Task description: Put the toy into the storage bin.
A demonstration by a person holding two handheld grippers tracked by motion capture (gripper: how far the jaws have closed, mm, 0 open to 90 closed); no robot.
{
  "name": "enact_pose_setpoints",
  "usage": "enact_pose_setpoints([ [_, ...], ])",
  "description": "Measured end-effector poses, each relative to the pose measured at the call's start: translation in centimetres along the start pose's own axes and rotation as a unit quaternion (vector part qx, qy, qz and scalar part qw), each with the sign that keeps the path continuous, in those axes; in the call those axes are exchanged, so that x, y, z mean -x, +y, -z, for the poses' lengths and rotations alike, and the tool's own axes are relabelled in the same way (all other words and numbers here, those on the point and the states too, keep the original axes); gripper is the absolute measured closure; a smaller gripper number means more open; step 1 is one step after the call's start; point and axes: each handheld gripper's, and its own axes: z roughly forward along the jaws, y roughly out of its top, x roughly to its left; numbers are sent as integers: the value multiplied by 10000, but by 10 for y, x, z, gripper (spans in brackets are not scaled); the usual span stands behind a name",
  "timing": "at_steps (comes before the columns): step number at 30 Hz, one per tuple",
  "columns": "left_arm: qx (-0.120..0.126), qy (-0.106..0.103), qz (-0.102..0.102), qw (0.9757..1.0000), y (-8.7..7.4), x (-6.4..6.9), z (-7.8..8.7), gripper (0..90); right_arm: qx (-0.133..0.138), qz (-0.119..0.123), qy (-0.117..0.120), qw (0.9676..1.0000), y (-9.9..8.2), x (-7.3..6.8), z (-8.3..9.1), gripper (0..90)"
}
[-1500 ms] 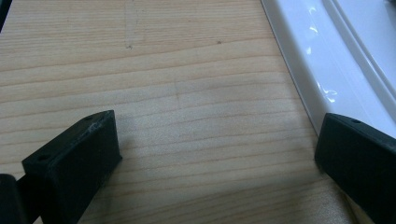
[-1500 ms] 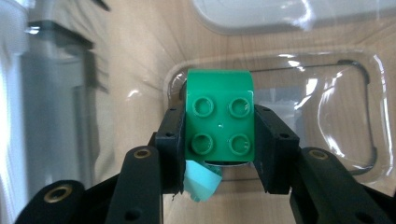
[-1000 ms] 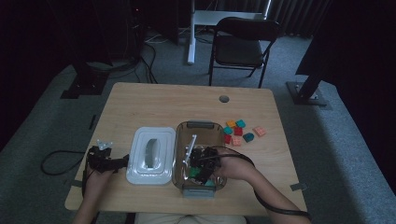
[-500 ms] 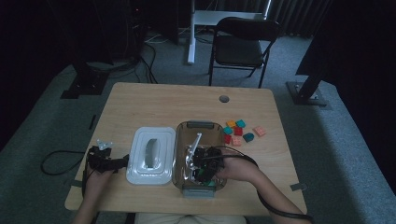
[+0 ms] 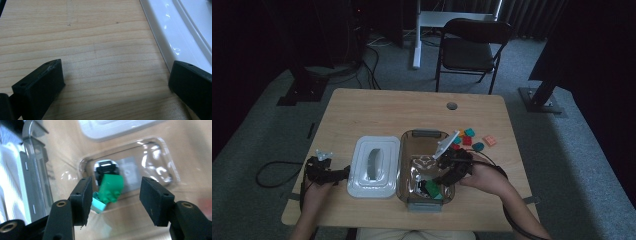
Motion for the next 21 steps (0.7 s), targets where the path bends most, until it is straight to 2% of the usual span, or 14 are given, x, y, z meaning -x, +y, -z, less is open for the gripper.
enact_pose_setpoints([
  [1,0,1,-1,10000,0,0,0,5,132,-132,-107,9998,-8,6,11,434],
  [2,0,1,-1,10000,0,0,0,5,132,-132,-107,9998,-8,6,11,434],
  [7,-8,-1,-2,10000,0,0,0,5,377,-476,-356,9975,-26,19,30,433],
  [8,-15,-3,-3,10000,0,0,0,5,425,-645,-486,9958,-34,27,36,429],
  [9,-6,-2,-2,10000,0,0,0,5,425,-645,-486,9958,-34,27,36,429],
  [11,-8,-3,1,10000,0,0,0,5,556,-990,-675,9912,-49,40,44,417],
  [13,-3,-2,4,10000,0,0,0,5,573,-1057,-717,9902,-52,43,45,417],
  [14,-1,-2,7,10000,0,0,0,5,599,-1149,-753,9887,-57,48,47,416],
  [16,-2,-2,6,10000,0,0,0,5,703,-1469,-888,9826,-71,64,51,416],
  [17,-2,-1,5,10000,0,0,0,5,703,-1469,-888,9826,-71,64,51,416],
  [18,5,1,5,10000,0,0,0,5,782,-1662,-946,9784,-79,73,53,416],
  [19,6,1,5,10000,0,0,0,5,782,-1662,-946,9784,-79,73,53,416],
  [20,6,1,3,10000,0,0,0,5,839,-1906,-1047,9725,-89,87,54,416],
  [21,6,3,-10,10000,0,0,0,5,836,-2000,-1091,9701,-93,91,54,416],
])
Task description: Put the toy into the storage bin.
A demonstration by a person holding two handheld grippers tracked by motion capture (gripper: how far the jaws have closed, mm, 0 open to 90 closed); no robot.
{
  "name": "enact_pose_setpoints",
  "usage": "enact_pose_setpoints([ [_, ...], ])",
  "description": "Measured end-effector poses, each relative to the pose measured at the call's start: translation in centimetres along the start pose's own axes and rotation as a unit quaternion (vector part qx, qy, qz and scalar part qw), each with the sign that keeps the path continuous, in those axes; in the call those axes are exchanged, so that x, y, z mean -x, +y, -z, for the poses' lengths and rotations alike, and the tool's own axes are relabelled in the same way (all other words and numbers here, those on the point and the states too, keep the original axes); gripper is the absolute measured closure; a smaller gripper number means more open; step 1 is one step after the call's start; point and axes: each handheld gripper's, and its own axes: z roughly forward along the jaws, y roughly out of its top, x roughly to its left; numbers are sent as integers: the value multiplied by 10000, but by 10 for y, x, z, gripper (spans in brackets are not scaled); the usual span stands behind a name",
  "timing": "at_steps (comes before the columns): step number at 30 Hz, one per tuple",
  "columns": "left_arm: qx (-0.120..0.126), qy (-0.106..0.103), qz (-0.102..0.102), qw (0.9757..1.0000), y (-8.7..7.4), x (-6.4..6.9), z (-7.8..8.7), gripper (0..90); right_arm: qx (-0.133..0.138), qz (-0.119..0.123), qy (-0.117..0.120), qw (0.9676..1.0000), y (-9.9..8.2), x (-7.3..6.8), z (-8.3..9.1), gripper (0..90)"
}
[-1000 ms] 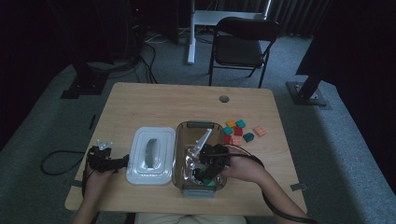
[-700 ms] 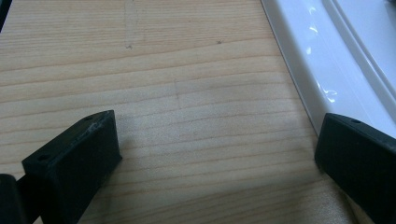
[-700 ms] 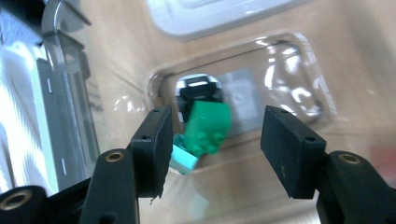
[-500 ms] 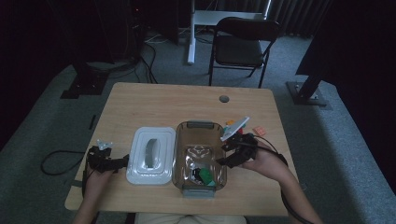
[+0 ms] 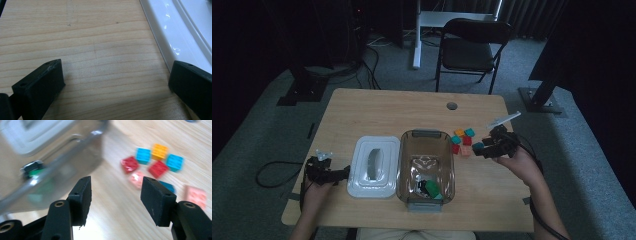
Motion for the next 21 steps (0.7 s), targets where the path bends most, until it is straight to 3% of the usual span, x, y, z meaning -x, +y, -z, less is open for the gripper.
enact_pose_setpoints([
  [4,-6,-2,7,10000,0,0,0,5,-40,-185,-167,9997,-4,14,-4,416],
  [5,-5,-5,7,10000,0,0,0,5,-92,-418,-238,9988,-9,32,-12,416],
  [11,-6,-1,8,10000,0,0,0,4,-270,-1035,-444,9933,-21,76,-34,416],
  [16,-6,-3,10,10000,0,0,0,5,-436,-1268,-602,9891,-26,106,-54,415],
  [18,-7,-3,7,10000,0,0,0,5,-525,-1248,-822,9874,-26,114,-62,415],
  [21,-6,-3,8,10000,0,0,0,5,-572,-1381,-769,9858,-27,125,-74,414],
])
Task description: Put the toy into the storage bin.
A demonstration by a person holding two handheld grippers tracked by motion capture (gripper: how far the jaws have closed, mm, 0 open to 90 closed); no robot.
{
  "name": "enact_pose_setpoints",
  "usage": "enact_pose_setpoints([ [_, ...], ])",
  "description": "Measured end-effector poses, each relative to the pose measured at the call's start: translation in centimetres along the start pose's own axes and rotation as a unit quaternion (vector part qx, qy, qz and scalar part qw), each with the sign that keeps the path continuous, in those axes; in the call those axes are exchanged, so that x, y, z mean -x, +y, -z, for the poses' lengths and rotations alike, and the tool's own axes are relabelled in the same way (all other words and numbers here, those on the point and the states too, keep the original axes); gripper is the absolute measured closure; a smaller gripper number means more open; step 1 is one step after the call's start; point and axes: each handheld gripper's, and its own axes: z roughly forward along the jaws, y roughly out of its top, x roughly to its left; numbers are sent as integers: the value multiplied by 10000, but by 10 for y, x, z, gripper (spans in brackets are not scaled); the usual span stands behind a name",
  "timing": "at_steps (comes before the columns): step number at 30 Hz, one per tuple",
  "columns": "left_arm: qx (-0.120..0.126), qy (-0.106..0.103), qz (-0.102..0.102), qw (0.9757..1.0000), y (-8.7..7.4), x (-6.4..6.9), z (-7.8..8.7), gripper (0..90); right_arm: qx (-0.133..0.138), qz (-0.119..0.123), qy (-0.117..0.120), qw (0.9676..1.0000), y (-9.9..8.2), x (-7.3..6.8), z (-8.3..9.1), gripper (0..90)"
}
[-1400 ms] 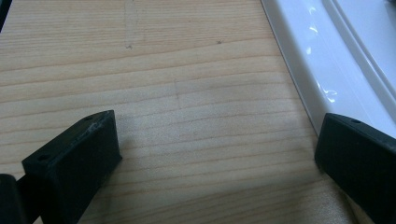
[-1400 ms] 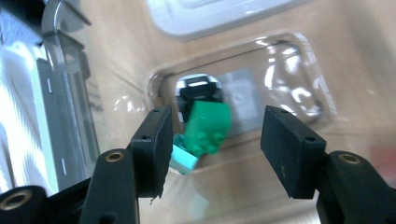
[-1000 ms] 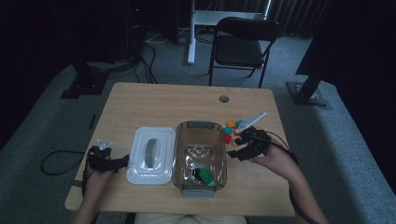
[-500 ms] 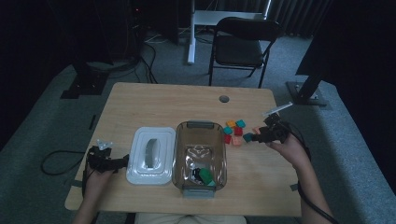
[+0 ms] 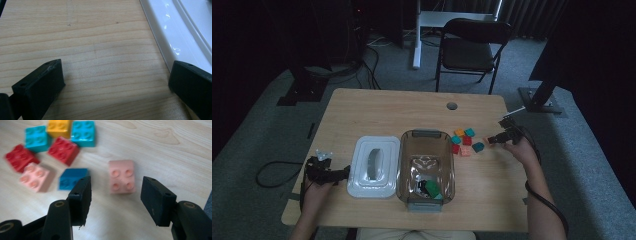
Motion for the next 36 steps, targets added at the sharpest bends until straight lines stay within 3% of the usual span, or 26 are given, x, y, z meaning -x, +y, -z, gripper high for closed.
enact_pose_setpoints([
  [1,0,2,1,10000,0,0,0,5,-37,-47,71,10000,1,2,-4,414],
  [8,0,0,2,10000,0,0,0,5,-279,43,-55,9996,4,8,-25,407],
  [16,0,1,-2,10000,0,0,0,5,-438,162,-123,9988,6,6,-37,418],
  [22,-1,0,1,10000,0,0,0,5,-415,125,-138,9990,3,7,-39,448],
  [27,0,0,-1,10000,0,0,0,5,-397,231,-348,9983,2,4,-39,525],
  [29,0,1,-2,10000,0,0,0,5,-401,222,-356,9983,2,3,-39,576],
  [36,-1,0,1,10000,0,0,0,5,-450,259,-245,9984,2,2,-37,586],
])
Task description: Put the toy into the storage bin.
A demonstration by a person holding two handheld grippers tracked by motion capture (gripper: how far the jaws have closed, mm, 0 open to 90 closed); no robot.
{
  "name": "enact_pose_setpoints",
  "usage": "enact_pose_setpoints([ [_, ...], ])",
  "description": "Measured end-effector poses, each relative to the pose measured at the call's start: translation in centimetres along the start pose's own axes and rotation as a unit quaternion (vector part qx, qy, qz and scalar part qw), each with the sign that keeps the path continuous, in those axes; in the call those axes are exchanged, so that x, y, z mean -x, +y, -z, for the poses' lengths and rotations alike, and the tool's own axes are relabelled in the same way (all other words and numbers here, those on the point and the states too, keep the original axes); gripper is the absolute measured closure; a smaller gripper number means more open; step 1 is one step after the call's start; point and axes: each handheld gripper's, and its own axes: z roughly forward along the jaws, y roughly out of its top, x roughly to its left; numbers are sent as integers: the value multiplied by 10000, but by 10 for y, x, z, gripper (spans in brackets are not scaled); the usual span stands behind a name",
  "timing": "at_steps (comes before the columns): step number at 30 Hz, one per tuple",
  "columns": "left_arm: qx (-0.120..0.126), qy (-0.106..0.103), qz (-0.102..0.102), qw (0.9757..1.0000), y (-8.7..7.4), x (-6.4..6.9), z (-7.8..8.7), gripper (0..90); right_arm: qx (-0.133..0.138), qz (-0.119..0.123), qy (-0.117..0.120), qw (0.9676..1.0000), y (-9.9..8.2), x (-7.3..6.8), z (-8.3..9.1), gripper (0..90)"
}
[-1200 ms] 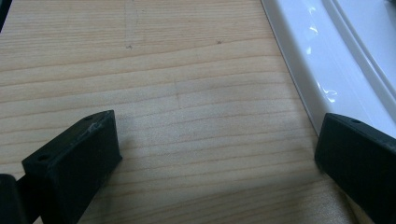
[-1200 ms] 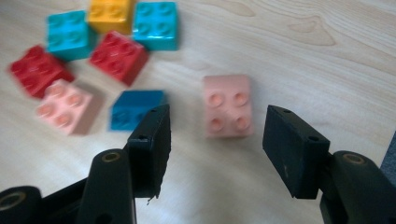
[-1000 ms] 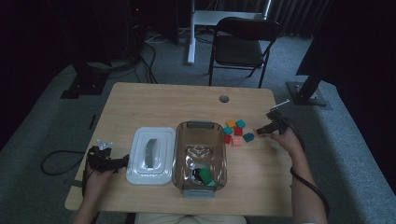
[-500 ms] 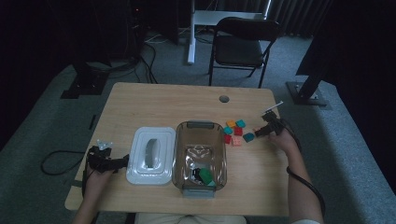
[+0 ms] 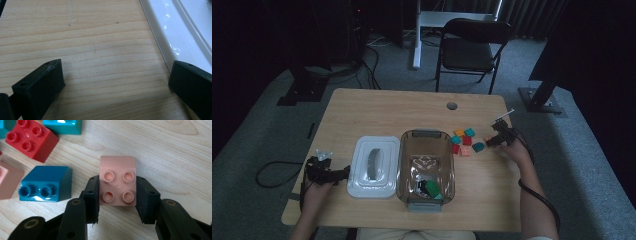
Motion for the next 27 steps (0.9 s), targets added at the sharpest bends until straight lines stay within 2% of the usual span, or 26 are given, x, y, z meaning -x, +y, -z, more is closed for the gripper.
enact_pose_setpoints([
  [7,0,0,0,10000,0,0,0,4,37,14,190,9998,-5,1,14,587],
  [14,0,1,0,10000,0,0,0,5,217,286,304,9989,-9,-7,43,588],
  [18,0,0,-2,10000,0,0,0,5,388,512,438,9970,-14,-19,62,588],
  [23,0,0,-2,10000,0,0,0,4,463,791,583,9941,-22,-36,83,588],
  [27,0,1,0,10000,0,0,0,5,565,1016,717,9906,-26,-52,104,588],
])
